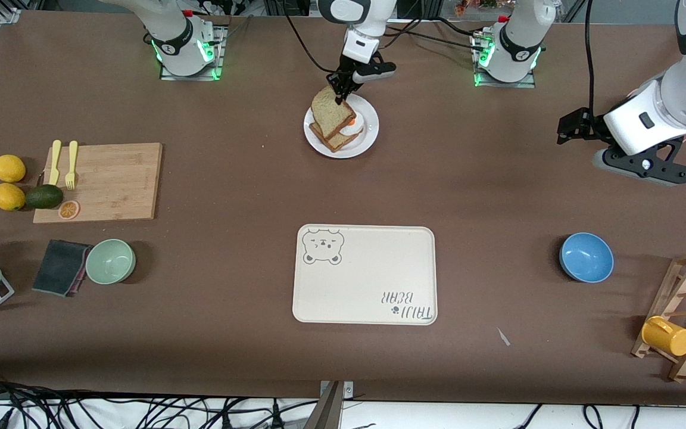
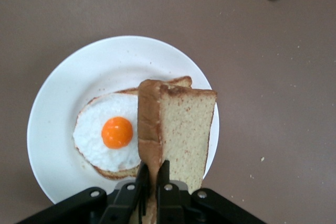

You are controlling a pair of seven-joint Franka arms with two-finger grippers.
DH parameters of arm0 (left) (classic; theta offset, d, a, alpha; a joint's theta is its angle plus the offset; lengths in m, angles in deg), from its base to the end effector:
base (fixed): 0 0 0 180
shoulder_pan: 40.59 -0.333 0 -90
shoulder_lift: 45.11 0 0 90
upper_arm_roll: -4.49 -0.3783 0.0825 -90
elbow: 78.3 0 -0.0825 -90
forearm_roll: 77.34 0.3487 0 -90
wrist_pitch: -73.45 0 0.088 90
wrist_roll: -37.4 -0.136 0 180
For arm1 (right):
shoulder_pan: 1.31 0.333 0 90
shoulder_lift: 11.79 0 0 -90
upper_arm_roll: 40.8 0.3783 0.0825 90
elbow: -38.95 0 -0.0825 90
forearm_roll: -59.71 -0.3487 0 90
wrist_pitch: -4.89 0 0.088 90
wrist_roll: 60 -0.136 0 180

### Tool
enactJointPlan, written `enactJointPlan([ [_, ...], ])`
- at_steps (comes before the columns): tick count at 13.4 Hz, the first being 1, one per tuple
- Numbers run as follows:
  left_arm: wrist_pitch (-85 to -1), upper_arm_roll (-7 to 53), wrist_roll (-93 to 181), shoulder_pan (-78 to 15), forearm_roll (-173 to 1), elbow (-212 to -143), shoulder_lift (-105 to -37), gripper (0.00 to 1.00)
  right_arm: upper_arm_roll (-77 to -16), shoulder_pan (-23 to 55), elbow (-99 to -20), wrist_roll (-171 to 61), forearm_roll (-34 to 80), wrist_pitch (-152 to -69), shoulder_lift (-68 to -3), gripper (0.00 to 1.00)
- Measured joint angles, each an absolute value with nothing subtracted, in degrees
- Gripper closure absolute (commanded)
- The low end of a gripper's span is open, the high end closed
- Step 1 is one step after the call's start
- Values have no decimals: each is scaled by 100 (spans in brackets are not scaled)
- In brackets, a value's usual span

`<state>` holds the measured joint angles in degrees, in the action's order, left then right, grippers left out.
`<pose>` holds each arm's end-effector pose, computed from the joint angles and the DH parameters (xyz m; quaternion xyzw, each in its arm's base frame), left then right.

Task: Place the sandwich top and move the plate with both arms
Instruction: 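Lower the bread onto the egg and open the right gripper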

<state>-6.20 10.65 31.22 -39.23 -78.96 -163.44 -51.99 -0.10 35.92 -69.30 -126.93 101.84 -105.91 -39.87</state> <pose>0.5306 -0.0702 0.6176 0.9868 -0.1199 -0.1076 0.0193 0.2233 0.5517 0.3310 0.9412 0.2670 0.1116 0.1742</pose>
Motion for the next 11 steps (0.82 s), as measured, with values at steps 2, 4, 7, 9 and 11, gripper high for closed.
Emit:
enactJointPlan([
  [2, -620, 1065, 3122, -3923, -7898, -16344, -5199, 0, -27, 3593, -6857, -12713, 10297, -10625, -4044, 100],
  [4, -619, 1065, 3122, -3923, -7899, -16344, -5199, 0, -57, 3626, -6835, -12916, 10596, -10750, -4239, 100],
  [7, -619, 1065, 3122, -3923, -7901, -16344, -5199, 0, -112, 3694, -6768, -13178, 10881, -10835, -4510, 90],
  [9, -619, 1065, 3122, -3923, -7902, -16344, -5199, 0, -189, 3711, -6663, -13197, 10881, -10839, -4528, 34],
  [11, -618, 1065, 3122, -3923, -7903, -16344, -5199, 0, -275, 3712, -6581, -13262, 10841, -10853, -4484, 0],
])
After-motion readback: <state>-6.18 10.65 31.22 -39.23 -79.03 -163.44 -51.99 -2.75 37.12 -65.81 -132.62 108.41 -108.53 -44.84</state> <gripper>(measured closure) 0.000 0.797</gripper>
